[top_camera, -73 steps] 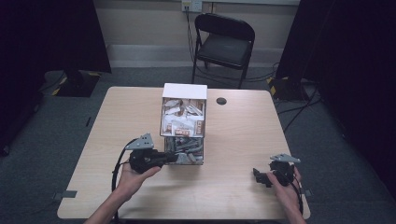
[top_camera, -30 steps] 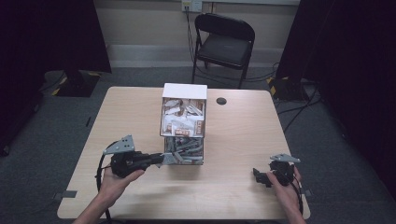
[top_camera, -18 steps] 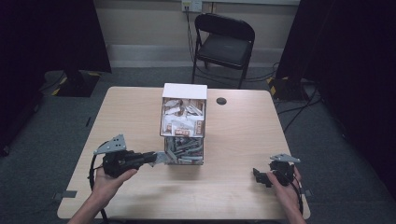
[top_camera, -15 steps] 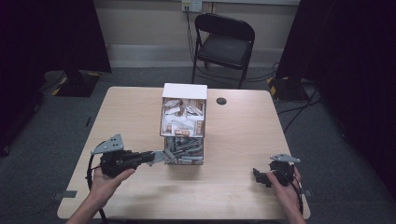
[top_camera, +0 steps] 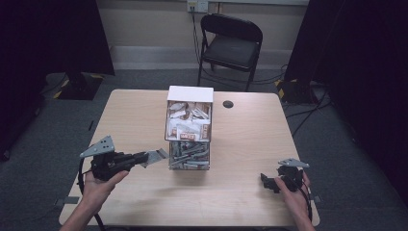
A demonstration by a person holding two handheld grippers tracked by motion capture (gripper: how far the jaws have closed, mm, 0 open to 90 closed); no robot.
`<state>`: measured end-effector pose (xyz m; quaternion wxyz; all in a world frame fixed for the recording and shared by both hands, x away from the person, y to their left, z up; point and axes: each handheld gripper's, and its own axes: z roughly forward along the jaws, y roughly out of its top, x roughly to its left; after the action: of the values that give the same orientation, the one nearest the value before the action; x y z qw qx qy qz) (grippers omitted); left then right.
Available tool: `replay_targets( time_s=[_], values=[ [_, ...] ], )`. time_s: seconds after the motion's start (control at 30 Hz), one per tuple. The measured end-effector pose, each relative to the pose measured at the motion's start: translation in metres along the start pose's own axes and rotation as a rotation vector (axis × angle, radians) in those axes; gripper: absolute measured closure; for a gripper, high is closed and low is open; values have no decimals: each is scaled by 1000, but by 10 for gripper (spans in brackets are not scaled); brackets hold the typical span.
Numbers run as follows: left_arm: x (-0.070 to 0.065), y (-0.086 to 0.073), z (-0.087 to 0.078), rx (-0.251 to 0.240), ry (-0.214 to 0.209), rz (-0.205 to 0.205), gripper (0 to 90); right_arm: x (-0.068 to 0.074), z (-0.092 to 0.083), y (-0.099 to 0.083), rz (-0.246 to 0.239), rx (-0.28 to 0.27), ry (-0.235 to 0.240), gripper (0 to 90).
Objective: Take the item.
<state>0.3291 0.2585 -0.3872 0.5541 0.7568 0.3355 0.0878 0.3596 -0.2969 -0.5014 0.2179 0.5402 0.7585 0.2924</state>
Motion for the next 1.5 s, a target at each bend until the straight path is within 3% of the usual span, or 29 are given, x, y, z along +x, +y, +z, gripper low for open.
replay_targets(
  time_s=[0.33,0.37,0.53,0.97,1.5],
  values=[
    [13,-1,-13,-6,43,-18,879,0,1,0,-4,-1,0,0],
    [16,-1,-15,0,68,-15,880,0,1,0,-4,-1,1,0],
    [23,-2,-14,21,93,-23,880,0,1,0,-4,-1,1,0],
    [51,-8,14,100,159,-62,880,0,1,1,-5,-1,2,0],
    [65,-16,57,162,149,-84,880,0,1,1,-6,-1,2,0]
  ],
)
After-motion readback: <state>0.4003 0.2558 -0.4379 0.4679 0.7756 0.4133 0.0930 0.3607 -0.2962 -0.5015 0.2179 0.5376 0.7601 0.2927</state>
